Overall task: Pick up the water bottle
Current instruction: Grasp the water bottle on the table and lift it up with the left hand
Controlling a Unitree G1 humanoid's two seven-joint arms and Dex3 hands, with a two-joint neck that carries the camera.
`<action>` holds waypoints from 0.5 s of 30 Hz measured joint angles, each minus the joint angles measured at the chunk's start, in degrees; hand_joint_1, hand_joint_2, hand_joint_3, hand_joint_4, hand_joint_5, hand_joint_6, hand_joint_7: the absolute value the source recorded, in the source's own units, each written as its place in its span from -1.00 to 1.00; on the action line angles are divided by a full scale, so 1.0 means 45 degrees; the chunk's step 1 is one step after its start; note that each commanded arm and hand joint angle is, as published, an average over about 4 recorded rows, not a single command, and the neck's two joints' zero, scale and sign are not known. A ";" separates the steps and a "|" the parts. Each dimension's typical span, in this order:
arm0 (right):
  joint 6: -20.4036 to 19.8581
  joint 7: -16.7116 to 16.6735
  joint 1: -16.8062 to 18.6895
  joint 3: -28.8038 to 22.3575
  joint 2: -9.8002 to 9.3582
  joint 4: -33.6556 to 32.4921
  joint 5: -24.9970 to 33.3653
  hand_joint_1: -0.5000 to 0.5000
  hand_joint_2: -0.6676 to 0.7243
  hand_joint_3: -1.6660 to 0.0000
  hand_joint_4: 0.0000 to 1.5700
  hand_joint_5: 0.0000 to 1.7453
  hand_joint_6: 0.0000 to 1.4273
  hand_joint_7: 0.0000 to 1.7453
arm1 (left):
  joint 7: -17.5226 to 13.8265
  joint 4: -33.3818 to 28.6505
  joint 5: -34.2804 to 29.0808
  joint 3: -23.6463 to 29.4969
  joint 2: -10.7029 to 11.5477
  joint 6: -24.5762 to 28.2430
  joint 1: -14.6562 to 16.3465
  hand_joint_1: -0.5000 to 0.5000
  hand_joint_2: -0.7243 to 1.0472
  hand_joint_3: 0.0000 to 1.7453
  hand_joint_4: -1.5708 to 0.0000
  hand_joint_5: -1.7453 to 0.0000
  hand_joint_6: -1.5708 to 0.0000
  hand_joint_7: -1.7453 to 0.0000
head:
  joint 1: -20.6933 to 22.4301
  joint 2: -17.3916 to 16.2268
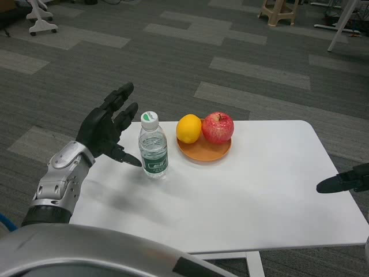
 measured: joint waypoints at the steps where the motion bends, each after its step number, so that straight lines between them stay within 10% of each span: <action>1: 0.0000 0.0000 0.0000 0.0000 0.0000 0.0003 0.0001 -0.50 1.00 1.00 -1.00 -1.00 -1.00 -1.00 | -0.0007 0.0040 0.0048 -0.0075 0.0012 0.0005 -0.0002 -1.00 -0.20 -1.00 1.00 1.00 1.00 0.76 | 0.0008 0.0010; 15: 0.0000 0.0000 0.0002 0.0060 0.0000 0.0008 0.0038 -0.50 1.00 1.00 -1.00 -1.00 -1.00 -1.00 | -0.0228 0.1348 0.0147 -0.1350 0.0484 0.0197 -0.0084 -1.00 -0.20 -0.95 1.00 1.00 1.00 0.76 | 0.0136 -0.0026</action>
